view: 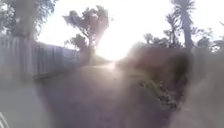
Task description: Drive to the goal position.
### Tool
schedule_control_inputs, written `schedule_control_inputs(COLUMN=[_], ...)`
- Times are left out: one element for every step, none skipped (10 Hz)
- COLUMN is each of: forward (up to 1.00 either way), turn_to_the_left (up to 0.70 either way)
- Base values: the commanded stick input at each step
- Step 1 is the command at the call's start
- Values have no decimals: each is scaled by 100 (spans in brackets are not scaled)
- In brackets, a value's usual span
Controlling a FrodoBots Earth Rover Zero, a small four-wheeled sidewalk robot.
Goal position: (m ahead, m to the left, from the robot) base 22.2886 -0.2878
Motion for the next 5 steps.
schedule_control_inputs(forward=[100,100,100,100,100], turn_to_the_left=[0,0,0,0,0])
